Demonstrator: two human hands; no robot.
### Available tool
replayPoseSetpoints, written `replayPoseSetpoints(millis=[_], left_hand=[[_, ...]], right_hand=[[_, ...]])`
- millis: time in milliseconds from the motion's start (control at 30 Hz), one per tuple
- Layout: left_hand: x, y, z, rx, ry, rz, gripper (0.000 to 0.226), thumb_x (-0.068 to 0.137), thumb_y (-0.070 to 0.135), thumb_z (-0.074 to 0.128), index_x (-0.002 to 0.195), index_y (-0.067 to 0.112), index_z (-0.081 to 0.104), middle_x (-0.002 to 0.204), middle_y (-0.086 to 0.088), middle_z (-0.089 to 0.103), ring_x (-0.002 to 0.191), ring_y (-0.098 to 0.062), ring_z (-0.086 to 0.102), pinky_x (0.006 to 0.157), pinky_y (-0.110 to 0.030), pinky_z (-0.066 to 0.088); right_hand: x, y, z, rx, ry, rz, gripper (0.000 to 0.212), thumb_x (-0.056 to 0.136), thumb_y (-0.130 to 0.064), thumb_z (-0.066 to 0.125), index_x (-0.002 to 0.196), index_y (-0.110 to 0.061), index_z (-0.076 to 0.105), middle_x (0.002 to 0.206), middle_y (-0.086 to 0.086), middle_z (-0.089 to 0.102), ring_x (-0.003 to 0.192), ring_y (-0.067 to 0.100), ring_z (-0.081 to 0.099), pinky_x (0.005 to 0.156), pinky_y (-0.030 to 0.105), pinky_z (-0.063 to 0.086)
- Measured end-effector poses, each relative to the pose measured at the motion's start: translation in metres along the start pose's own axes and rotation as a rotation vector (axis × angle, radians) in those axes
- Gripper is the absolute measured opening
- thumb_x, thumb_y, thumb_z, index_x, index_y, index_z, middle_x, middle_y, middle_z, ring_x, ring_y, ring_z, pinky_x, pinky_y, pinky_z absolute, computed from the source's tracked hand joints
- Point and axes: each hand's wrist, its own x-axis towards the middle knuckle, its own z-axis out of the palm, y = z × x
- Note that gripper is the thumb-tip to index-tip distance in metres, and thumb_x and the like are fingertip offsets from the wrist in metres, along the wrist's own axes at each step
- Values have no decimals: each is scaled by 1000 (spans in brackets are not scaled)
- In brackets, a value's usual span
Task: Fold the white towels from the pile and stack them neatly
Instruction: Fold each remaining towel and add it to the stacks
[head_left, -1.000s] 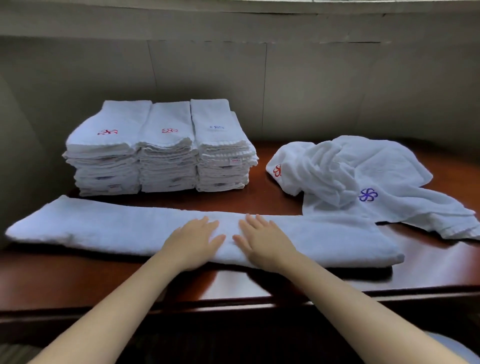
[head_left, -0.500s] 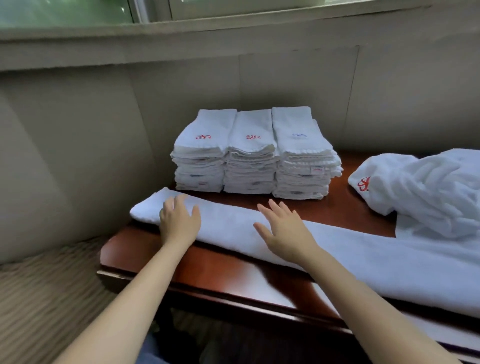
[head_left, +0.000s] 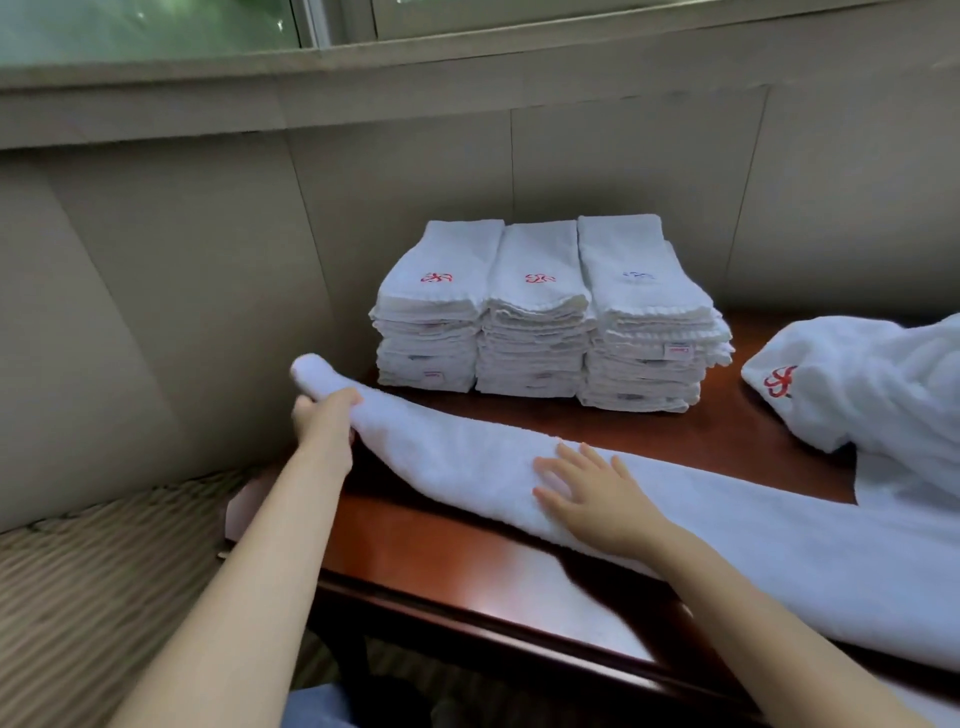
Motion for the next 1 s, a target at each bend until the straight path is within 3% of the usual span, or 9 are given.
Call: replayPoseSetpoints(millis=[100,167,300,467,533,700,767,900,1000], left_hand=[[-46,21,24,124,-222,347,49,73,4,63,120,12,51,111,-11,60,104,-28,59,92,-40,50],[-80,29,37,281,-555,521,48,72,3,70,115,19,55,108,-10,62,98,-24,61,87,-35,51],[-127,16,50,795,-1207,593,35,83,27,71,112,44,60,105,12,62,71,-3,59,67,-10,47],[-122,1,55,968,-1037,741,28,93,29,56,120,33,61,116,11,59,88,-3,59,69,-4,38],[-113,-2,55,944,-925,748,27,94,25,54,119,27,62,119,5,59,95,-7,57,77,-14,38],[-98,-10,61,953,-750,683,35,97,30,50,130,21,55,131,-5,52,113,-18,52,88,-25,37],[-102,-16,69,982,-800,604,42,96,38,49,135,23,49,139,-6,44,121,-20,48,92,-29,38],[-125,-36,91,1102,-979,587,47,95,41,49,140,29,43,144,-8,36,127,-24,43,96,-25,33],[-146,-49,108,1216,-1082,652,50,87,49,49,135,34,50,145,-12,37,131,-28,39,111,-33,30]], right_hand=[[-1,-8,-32,886,121,183,32,102,-38,34,127,-25,51,138,6,52,121,17,47,99,27,34],[-4,-1,-59,1462,102,307,49,97,-57,29,125,-22,49,123,14,61,113,30,56,96,44,39],[-28,27,-84,1875,-114,302,85,85,-75,33,129,-6,53,126,24,59,114,46,57,93,59,44],[-48,26,-62,1592,57,594,28,90,-10,57,112,7,62,89,18,71,71,29,71,57,32,57],[-50,26,-57,1460,199,609,28,83,13,55,110,11,61,76,18,69,60,27,68,55,31,56],[-73,37,-94,1343,301,570,29,79,14,56,107,9,63,88,17,70,72,27,69,60,29,55],[-89,52,-121,1287,401,564,19,79,8,60,94,-3,64,81,12,72,69,27,70,52,28,55],[-133,97,-155,1040,578,602,27,76,-1,67,101,-10,63,101,13,64,94,30,64,85,39,55],[-162,126,-151,960,603,680,23,81,8,61,100,-5,61,87,10,68,80,24,66,69,25,55]])
